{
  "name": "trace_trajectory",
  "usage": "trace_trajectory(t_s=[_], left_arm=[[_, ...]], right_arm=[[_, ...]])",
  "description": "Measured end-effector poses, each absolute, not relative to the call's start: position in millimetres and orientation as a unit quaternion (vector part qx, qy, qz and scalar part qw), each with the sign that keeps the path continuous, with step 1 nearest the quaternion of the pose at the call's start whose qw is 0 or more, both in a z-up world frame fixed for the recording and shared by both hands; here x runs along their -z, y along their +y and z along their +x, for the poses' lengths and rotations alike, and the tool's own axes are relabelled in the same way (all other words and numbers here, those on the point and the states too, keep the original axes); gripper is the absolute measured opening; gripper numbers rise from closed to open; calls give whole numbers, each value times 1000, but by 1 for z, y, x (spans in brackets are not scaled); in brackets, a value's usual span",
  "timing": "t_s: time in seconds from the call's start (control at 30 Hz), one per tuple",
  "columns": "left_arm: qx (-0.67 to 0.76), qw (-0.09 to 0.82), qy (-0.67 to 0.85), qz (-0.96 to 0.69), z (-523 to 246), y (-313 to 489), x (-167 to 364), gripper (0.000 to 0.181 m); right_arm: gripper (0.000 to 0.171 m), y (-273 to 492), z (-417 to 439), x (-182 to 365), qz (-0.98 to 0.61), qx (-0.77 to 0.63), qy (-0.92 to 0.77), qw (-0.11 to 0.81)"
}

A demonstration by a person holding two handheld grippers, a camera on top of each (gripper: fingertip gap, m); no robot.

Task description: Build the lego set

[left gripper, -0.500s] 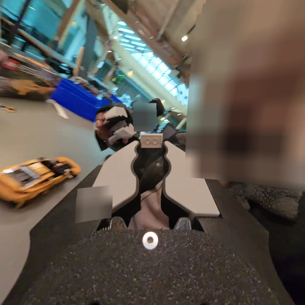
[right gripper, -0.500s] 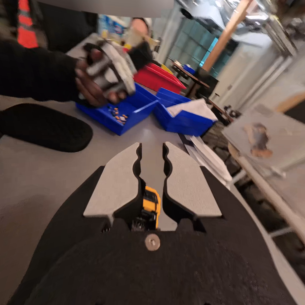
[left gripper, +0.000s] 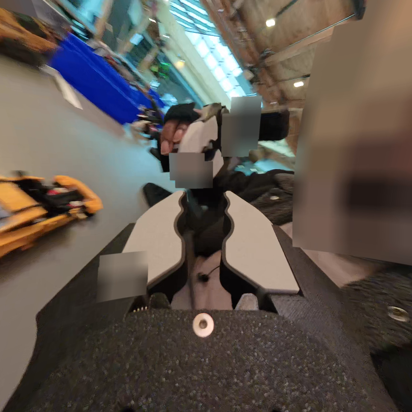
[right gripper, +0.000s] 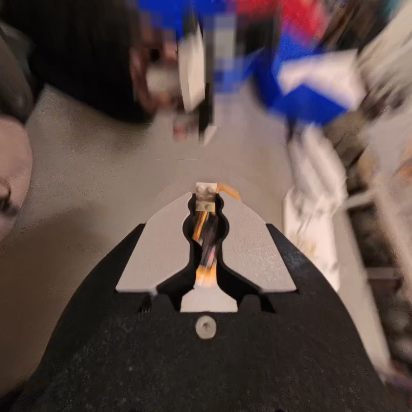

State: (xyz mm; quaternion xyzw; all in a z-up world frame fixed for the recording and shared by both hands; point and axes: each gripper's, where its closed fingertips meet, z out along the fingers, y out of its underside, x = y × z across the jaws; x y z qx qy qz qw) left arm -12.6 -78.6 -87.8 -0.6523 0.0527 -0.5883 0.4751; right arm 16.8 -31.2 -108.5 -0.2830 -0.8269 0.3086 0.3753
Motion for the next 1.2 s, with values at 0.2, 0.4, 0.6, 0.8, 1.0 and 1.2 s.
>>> trace_trajectory(t_s=[0.2,0.4,0.6,0.8,1.0,1.2], left_arm=[[238,563,35,-791,-108,-107,104,18],[-28,477,-8,-878,-219,-159,97,22],[-85,285,-6,-955,-290,-212,145,24],[-26,140,30,-989,-315,-235,213,33],[-54,56,157,-985,-336,-234,246,33],[-16,16,227,-974,-340,-229,253,30]], right_arm=[[16,78,82,225,-533,-146,-819,156],[17,90,73,253,-552,-113,-818,115],[33,92,69,245,-549,-111,-816,144],[33,98,59,207,-573,-235,-749,235],[31,107,75,202,-581,-255,-725,269],[30,108,85,207,-593,-263,-715,260]])
